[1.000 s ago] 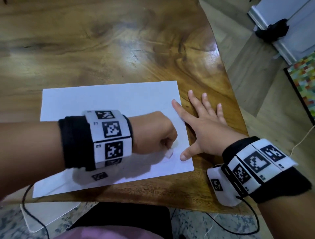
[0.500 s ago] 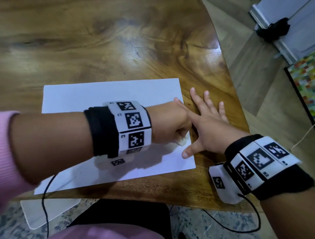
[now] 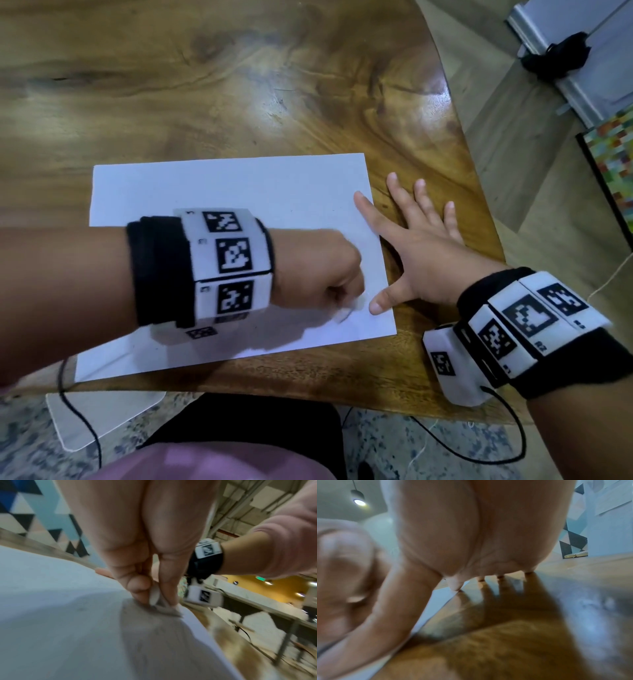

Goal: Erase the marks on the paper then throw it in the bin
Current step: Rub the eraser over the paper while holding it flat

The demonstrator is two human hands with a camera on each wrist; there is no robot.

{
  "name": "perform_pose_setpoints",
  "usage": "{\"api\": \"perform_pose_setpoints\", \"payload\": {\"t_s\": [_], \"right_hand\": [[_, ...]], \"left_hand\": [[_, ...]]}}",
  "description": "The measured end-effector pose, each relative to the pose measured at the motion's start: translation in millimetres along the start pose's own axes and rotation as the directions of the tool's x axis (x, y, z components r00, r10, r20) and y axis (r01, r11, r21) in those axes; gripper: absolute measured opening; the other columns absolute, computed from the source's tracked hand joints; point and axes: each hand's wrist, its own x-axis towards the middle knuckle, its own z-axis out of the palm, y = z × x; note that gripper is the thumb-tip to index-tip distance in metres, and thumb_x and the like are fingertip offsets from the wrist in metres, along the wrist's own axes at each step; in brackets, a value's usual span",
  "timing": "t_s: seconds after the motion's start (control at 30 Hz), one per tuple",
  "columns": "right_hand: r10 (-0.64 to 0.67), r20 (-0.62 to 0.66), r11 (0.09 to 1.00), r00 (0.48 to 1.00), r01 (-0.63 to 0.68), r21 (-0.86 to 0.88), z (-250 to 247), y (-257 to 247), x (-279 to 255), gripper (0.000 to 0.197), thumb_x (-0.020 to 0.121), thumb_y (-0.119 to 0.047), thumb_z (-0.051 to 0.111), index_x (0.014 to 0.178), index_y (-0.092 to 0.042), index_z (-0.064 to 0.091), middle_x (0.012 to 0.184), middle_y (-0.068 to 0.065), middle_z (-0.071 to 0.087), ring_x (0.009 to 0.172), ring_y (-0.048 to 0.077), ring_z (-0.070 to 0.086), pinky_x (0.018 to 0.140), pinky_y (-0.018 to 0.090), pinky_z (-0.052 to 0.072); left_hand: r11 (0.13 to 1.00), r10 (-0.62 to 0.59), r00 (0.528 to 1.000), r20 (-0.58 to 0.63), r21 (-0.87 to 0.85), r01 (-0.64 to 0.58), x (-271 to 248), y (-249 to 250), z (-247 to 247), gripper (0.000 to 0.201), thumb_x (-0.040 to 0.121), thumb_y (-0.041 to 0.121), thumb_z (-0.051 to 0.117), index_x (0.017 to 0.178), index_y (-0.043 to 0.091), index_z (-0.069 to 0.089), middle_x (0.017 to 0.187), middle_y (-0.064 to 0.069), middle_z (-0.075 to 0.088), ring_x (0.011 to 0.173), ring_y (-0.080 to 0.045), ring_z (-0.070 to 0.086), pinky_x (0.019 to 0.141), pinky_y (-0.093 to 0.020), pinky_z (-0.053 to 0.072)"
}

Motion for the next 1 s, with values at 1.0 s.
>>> {"api": "perform_pose_setpoints", "payload": {"t_s": [1.0], "right_hand": [[0.013, 0.028, 1.000, 1.000, -0.013, -0.017, -2.8, -3.6, -1.3, 0.137, 0.047, -0.061, 0.080, 0.123, -0.058, -0.034, 0.140, -0.008, -0.050, 0.129, 0.025, -0.046, 0.108, 0.056, -0.020]], "left_hand": [[0.997, -0.020, 0.995, 0.100, 0.080, 0.012, -8.2, -10.4, -1.2, 0.009, 0.076, 0.014, 0.064, 0.080, 0.018, 0.071, 0.084, -0.001, 0.065, 0.076, -0.015, 0.058, 0.057, -0.016, 0.036]]}}
